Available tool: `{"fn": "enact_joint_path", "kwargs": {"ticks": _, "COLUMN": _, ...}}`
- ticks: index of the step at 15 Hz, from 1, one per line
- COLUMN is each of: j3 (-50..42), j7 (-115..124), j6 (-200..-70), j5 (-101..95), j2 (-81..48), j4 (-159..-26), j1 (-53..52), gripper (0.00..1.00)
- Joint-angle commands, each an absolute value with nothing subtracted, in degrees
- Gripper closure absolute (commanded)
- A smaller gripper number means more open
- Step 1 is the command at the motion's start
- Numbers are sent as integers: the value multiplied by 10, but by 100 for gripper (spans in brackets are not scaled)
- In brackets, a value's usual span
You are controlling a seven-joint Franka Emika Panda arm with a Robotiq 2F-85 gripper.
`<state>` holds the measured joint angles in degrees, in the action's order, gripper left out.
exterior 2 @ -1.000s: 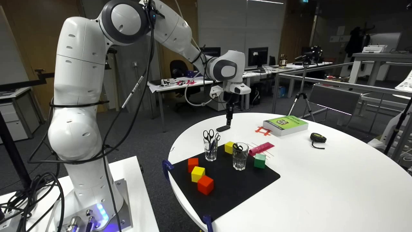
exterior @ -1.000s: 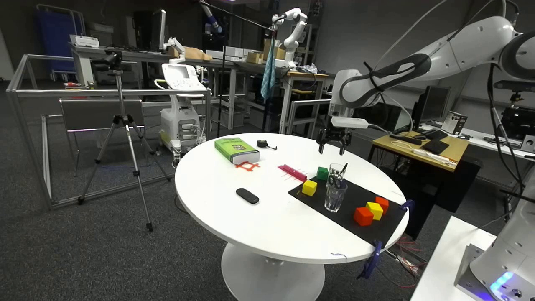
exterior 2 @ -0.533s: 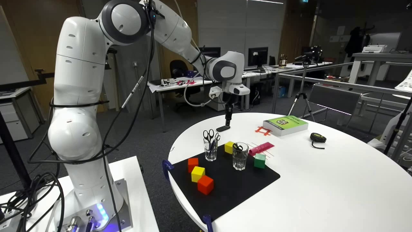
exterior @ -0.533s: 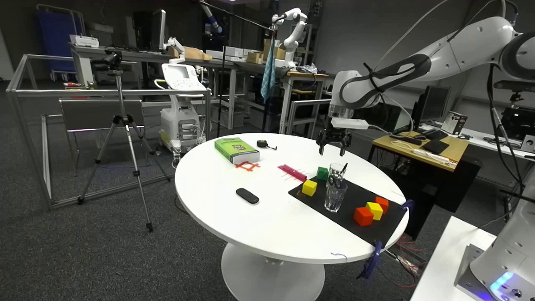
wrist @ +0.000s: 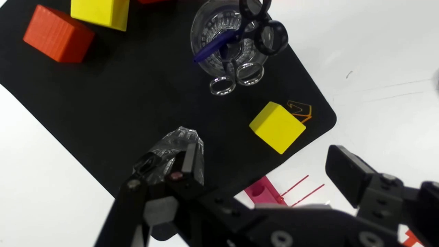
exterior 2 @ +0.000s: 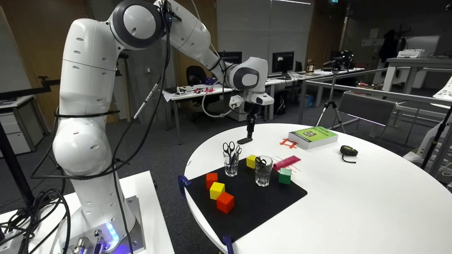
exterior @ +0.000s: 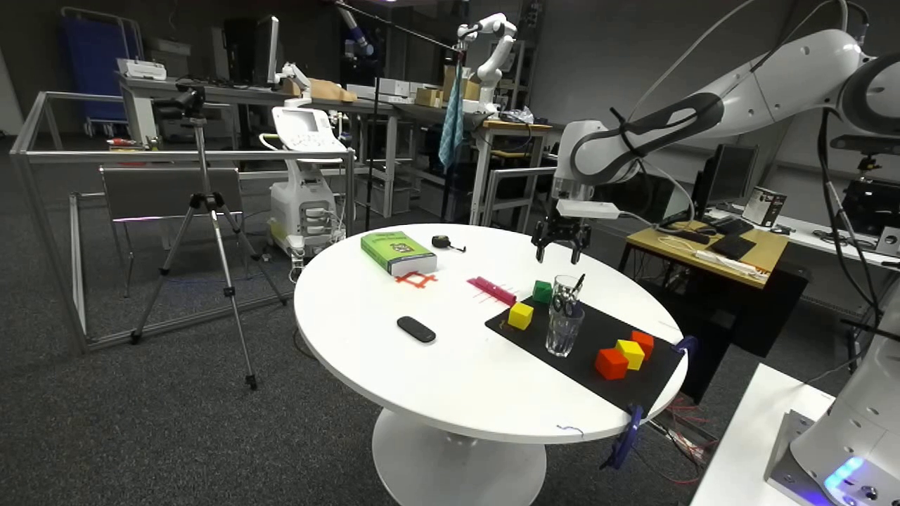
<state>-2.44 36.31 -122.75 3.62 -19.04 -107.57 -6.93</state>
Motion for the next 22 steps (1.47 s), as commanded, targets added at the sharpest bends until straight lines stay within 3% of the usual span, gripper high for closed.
{"fn": "enact_joint_path", "kwargs": {"ticks": 1, "j3": -13, "j7": 355, "j6": -1240, "j5": 27, "j2": -184, "j4": -1089, "j1": -73, "gripper": 0}}
{"fn": "enact_joint_path", "kwargs": {"ticks": 22, "j3": 19, "j7": 327, "j6": -1151, "j5": 19, "j2": -193, "j4": -1099, "j1": -102, "gripper": 0}}
